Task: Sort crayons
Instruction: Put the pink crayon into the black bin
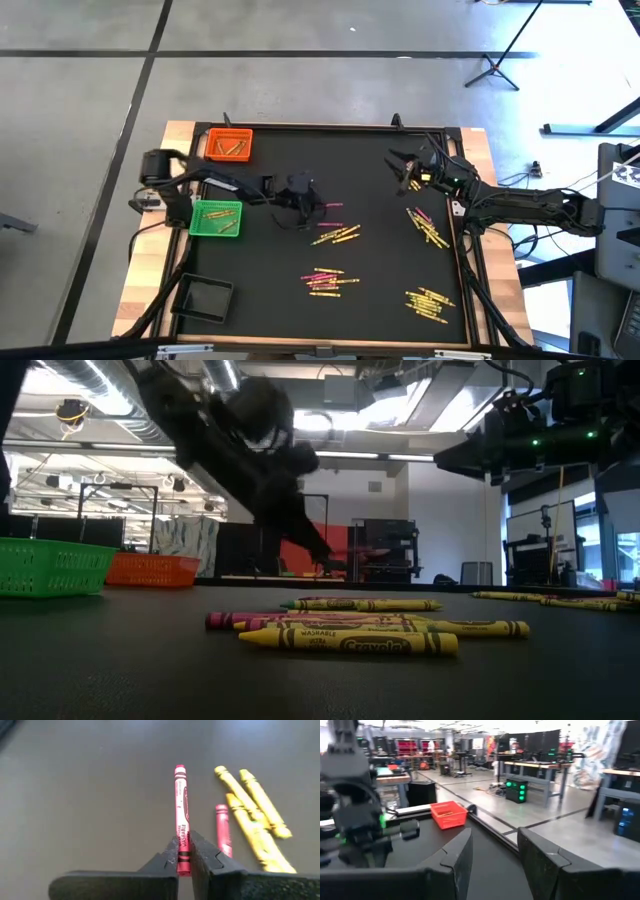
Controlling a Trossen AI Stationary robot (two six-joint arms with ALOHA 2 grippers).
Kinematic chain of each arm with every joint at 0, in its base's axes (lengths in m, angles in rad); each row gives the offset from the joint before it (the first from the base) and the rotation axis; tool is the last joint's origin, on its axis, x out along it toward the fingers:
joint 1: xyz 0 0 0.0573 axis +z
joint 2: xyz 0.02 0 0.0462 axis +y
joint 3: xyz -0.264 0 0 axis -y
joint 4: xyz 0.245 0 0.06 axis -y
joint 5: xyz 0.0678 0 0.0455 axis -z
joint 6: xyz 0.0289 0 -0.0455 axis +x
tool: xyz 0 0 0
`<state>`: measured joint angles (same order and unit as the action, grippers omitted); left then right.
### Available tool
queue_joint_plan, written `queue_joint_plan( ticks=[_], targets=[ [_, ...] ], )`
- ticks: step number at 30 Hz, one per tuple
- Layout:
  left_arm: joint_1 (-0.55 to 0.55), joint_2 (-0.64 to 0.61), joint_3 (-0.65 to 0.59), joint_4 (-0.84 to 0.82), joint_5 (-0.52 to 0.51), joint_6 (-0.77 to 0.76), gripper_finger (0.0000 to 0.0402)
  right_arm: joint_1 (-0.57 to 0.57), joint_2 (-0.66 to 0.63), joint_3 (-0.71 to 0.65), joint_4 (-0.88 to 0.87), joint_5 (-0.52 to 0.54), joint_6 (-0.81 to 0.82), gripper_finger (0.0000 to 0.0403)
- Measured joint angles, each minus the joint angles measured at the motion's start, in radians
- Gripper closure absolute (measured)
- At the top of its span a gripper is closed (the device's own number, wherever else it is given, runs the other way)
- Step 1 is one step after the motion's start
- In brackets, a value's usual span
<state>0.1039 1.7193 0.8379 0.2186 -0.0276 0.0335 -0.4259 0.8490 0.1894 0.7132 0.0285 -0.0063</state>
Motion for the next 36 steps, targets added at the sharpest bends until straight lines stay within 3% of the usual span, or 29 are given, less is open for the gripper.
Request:
queue_joint_plan(
  ticks=[4, 9, 17, 23, 29, 36],
  targets=[
    [-0.087, -0.137, 0.001, -0.135, -0.020, -0.039, 0.0398, 0.000, 0.000, 0.000, -0.005, -0.103, -0.005, 0.0237],
    [-0.200, -0.291, 0.001, -0.333, -0.050, -0.137, 0.0398, 0.001, 0.000, 0.000, -0.007, -0.272, 0.002, 0.0189],
    [-0.363, -0.447, 0.001, -0.688, 0.037, -0.366, 0.0399, 0.001, 0.000, 0.000, 0.025, -0.310, 0.025, 0.0158],
    [-0.482, -0.499, 0.001, -0.884, 0.219, -0.725, 0.0399, 0.001, 0.000, 0.000, 0.033, -0.306, 0.028, 0.0157],
    [-0.607, -0.501, 0.001, -0.908, 0.384, -1.115, 0.0394, 0.001, 0.000, 0.000, 0.040, -0.302, 0.028, 0.0157],
    [-0.771, -0.504, 0.001, -0.934, 0.406, -1.467, 0.0394, 0.001, 0.000, 0.000, 0.050, -0.302, 0.027, 0.0157]
  ],
)
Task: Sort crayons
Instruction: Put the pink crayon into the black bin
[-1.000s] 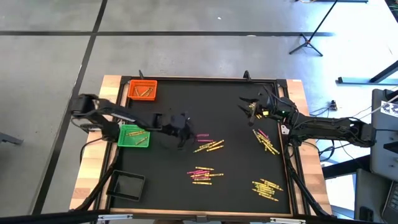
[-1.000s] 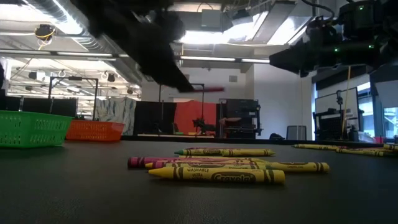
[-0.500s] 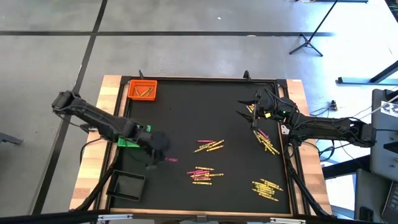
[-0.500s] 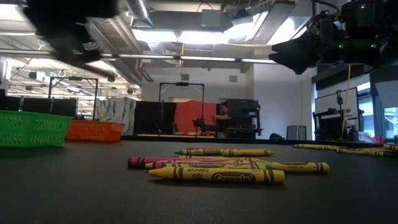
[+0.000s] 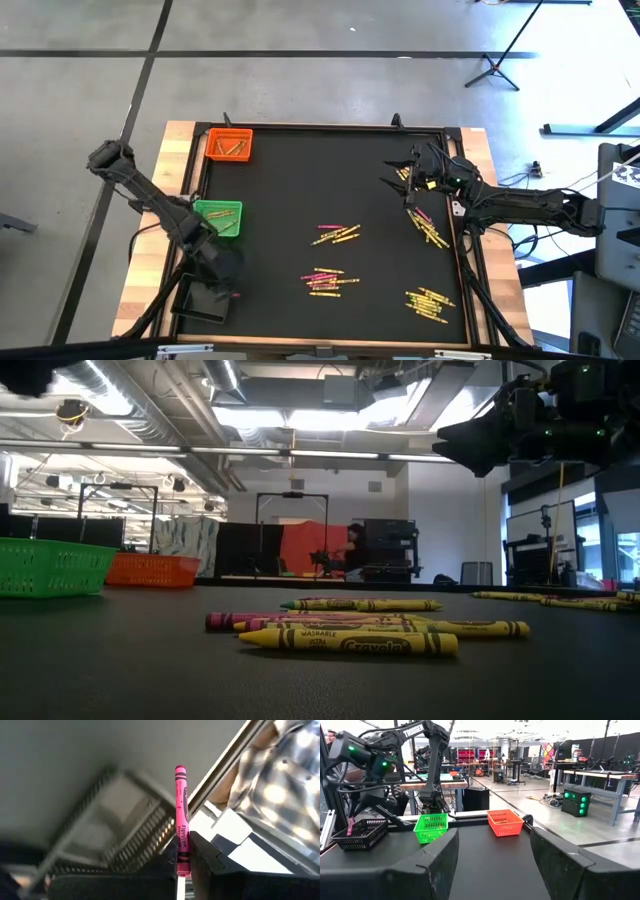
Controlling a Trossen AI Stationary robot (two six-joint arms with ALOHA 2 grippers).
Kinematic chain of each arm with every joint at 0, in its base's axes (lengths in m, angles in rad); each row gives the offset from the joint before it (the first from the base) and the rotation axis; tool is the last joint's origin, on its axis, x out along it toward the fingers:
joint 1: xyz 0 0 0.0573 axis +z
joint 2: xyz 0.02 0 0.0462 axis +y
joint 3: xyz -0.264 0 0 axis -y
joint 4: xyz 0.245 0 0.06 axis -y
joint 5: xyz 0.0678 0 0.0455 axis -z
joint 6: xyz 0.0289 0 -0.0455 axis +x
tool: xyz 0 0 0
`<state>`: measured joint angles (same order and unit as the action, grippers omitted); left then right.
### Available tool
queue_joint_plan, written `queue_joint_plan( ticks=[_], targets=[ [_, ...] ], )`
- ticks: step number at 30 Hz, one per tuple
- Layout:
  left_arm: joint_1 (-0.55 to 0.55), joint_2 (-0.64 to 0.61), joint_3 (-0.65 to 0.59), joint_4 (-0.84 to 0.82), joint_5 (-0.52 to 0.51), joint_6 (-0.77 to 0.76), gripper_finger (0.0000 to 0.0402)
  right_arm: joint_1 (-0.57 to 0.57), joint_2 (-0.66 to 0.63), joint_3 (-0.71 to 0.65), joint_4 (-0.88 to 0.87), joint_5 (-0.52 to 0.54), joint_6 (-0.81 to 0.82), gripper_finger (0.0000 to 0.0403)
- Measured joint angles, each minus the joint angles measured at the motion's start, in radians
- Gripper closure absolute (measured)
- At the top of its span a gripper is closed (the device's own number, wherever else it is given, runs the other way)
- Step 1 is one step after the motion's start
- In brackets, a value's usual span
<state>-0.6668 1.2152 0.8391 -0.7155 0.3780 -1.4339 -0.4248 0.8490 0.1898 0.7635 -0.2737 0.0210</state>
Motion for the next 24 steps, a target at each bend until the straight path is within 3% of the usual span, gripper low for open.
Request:
queue_joint_plan(
  ticks=[10, 17, 24],
  targets=[
    [-0.165, 0.002, 0.000, -0.040, -0.133, -0.244, 0.0393, 0.000, 0.000, 0.000, 0.003, 0.000, -0.003, 0.0157],
    [-0.202, 0.002, 0.000, -0.119, -0.078, -0.371, 0.0354, 0.000, 0.000, 0.000, 0.003, 0.000, -0.002, 0.0157],
    [-0.172, -0.012, 0.005, -0.081, -0.048, -0.329, 0.0324, 0.000, 0.000, 0.000, 0.003, 0.000, -0.001, 0.0157]
  ],
)
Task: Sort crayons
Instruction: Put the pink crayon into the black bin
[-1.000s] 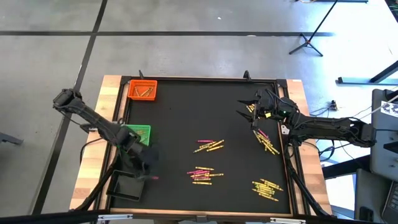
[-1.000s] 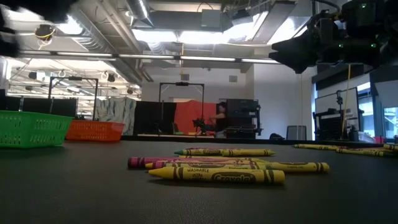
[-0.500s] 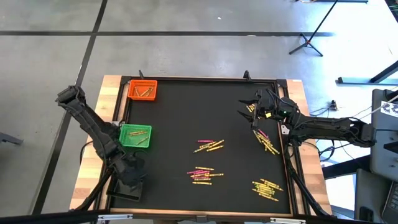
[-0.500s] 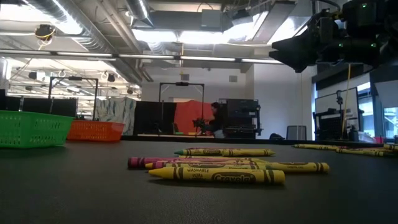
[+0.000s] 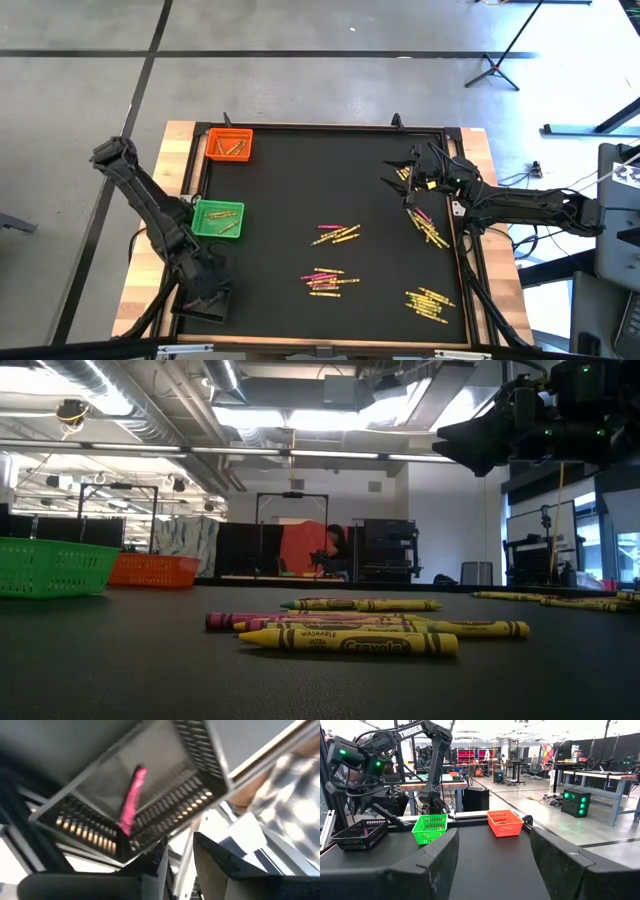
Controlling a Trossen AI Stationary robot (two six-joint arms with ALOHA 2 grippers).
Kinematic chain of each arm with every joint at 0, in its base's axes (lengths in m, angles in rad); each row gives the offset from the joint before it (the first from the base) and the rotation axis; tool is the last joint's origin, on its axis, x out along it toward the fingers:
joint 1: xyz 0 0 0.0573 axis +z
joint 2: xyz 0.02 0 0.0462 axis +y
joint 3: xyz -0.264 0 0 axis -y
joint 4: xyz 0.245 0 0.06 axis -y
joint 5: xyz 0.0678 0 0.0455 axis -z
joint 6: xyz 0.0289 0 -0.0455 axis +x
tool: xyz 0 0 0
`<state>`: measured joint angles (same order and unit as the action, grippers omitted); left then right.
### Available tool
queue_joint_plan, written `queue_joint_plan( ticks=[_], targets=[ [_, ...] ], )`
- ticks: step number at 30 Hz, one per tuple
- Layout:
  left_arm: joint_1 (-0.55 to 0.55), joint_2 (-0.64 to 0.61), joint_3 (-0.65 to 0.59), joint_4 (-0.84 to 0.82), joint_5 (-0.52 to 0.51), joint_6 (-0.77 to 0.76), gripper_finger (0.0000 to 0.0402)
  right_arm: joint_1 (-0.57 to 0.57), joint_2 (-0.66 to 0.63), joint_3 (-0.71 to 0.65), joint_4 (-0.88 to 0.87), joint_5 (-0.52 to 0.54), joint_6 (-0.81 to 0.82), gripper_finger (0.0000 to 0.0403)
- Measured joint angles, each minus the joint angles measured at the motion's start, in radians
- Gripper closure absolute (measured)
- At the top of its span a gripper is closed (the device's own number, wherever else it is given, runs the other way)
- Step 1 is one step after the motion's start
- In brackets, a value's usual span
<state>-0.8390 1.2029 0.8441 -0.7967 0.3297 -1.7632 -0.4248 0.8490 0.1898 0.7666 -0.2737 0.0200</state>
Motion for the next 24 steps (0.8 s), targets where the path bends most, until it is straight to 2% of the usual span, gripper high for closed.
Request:
queue_joint_plan(
  ticks=[2, 6, 9, 16, 24],
  targets=[
    [0.019, -0.013, 0.019, 0.000, -0.038, 0.049, 0.0323, 0.000, 0.000, 0.000, 0.001, 0.000, 0.000, 0.0157],
    [0.094, -0.033, 0.060, 0.007, -0.213, 0.228, 0.0323, 0.000, 0.000, 0.000, 0.001, 0.004, 0.002, 0.0157],
    [0.173, -0.039, 0.082, 0.011, -0.296, 0.374, 0.0323, 0.000, 0.000, 0.000, 0.000, 0.008, 0.022, 0.0157],
    [0.357, -0.010, 0.085, 0.146, -0.342, 0.711, 0.0322, 0.000, 0.000, 0.000, -0.016, -0.016, 0.029, 0.0157],
    [0.551, 0.088, 0.085, 0.251, -0.363, 1.096, 0.0322, 0.000, 0.000, 0.000, -0.018, -0.016, 0.030, 0.0157]
  ],
)
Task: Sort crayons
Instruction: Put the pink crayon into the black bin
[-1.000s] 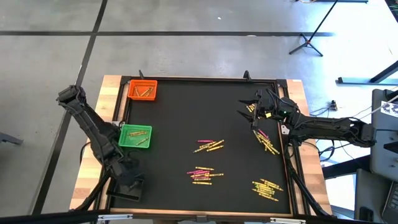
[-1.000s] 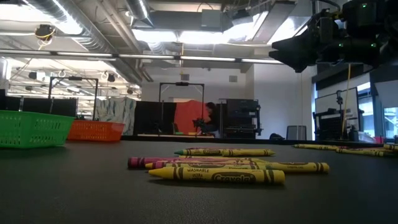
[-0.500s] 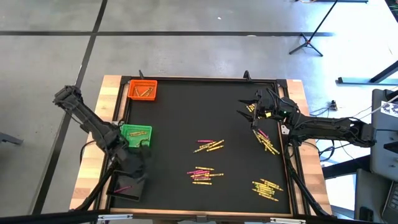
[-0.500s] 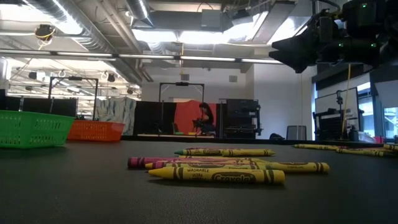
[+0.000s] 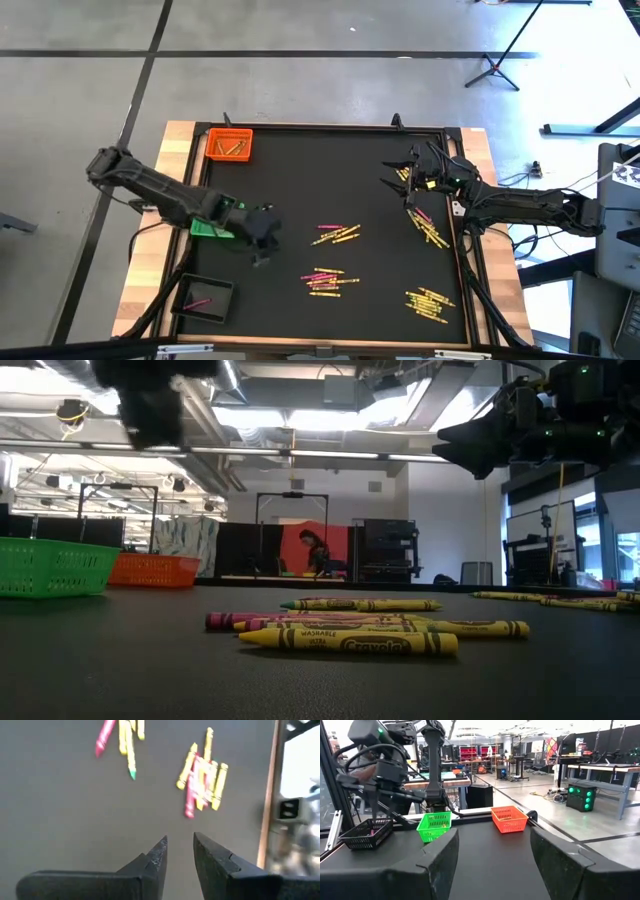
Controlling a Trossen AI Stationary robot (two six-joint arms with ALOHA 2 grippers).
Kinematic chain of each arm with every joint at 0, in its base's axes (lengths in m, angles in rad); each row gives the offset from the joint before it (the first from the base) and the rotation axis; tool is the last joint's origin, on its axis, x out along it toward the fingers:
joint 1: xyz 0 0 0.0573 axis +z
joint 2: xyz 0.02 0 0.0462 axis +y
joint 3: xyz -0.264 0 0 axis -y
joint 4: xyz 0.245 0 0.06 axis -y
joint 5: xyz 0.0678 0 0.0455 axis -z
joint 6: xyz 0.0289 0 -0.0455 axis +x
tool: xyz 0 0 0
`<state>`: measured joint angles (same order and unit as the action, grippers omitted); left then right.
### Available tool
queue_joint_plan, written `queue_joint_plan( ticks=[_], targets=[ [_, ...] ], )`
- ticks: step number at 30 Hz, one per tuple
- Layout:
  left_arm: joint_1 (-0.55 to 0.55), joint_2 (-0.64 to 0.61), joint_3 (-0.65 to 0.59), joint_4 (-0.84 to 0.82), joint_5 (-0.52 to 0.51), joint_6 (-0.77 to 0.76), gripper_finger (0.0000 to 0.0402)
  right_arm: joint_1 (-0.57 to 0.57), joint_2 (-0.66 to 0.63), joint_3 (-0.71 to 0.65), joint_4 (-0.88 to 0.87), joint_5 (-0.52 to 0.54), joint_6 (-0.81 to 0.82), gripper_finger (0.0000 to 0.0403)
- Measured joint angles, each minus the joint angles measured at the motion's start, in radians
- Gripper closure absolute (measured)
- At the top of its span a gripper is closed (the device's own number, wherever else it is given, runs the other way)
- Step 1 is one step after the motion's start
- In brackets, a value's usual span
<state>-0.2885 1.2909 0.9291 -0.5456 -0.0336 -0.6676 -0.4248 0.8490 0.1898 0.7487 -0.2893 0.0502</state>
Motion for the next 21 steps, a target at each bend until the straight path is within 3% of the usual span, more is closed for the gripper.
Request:
queue_joint_plan(
  ticks=[11, 21],
  targets=[
    [0.149, 0.173, 0.000, 0.290, -0.106, 0.419, 0.0322, 0.000, 0.000, 0.000, -0.018, 0.009, 0.009, 0.0157],
    [0.203, 0.394, 0.000, 0.616, -0.132, 0.600, 0.0322, 0.000, 0.000, 0.000, -0.016, 0.009, 0.009, 0.0157]
  ],
)
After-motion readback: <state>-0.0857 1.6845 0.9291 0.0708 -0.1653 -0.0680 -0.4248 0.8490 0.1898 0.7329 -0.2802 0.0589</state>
